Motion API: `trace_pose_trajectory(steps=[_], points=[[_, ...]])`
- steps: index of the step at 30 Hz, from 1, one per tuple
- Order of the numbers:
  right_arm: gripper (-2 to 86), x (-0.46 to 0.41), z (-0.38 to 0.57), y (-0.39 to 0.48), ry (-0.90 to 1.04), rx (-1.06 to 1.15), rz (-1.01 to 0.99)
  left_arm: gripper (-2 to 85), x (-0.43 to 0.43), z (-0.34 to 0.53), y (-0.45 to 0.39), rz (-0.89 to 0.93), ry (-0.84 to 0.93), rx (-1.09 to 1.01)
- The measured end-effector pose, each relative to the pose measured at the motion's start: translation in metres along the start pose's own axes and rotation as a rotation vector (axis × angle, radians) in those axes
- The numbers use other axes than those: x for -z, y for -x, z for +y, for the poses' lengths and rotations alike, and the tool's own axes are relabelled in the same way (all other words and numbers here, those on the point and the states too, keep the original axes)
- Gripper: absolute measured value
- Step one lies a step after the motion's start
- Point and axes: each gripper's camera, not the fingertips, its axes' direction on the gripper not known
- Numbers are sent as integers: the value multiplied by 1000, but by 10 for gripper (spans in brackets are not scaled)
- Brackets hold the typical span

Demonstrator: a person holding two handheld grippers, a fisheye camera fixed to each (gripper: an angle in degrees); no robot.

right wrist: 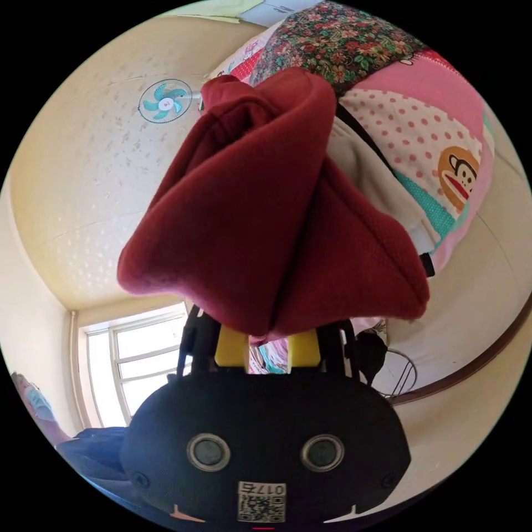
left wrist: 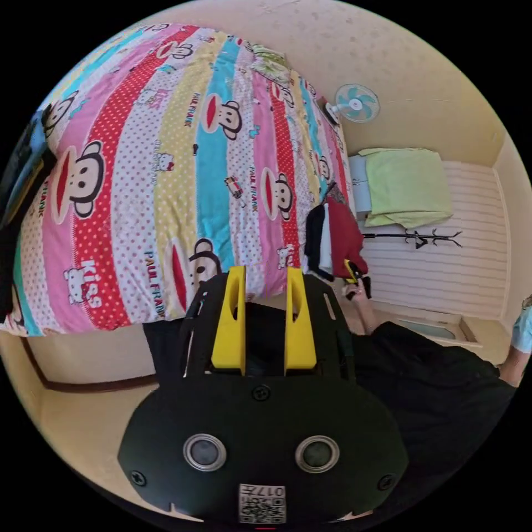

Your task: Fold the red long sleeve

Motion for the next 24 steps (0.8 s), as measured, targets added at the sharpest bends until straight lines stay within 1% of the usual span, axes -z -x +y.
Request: trace_pose_trajectory(steps=[2,3,4,5,6,8,11,13,14,15,16,17,18,19,20,22,24], points=[[106,3,20,9,-3,8,57,103,-8,22,48,-205,119,126],[108,6,34,17,3,18,103,102,-10,30,63,-233,149,176],[108,8,49,25,17,32,138,101,-11,52,93,-240,185,279],[108,9,57,30,23,45,149,99,-8,77,122,-200,180,389],[102,11,73,41,36,74,169,98,-6,92,135,-172,165,448],[83,14,96,62,53,123,221,87,2,150,179,-53,60,681],[53,9,130,116,88,252,404,80,5,209,212,55,-65,877],[40,-4,154,176,80,405,605,78,4,227,226,80,-98,938],[37,-8,161,193,68,451,650,78,3,233,234,90,-113,961],[32,-16,173,228,37,547,731,78,4,234,238,96,-122,968],[27,-25,187,264,3,651,786,79,6,232,246,112,-149,970],[25,-30,194,282,-17,702,804,79,10,228,254,135,-191,957],[22,-39,209,319,-58,798,815,79,13,224,258,149,-215,946],[19,-46,226,354,-102,886,788,80,23,218,268,173,-273,920],[18,-49,236,371,-126,924,762,80,35,214,281,189,-335,911],[11,-54,277,435,-226,1033,626,82,61,212,304,206,-427,910],[8,-55,316,476,-318,1125,527,87,96,216,328,196,-538,906]])
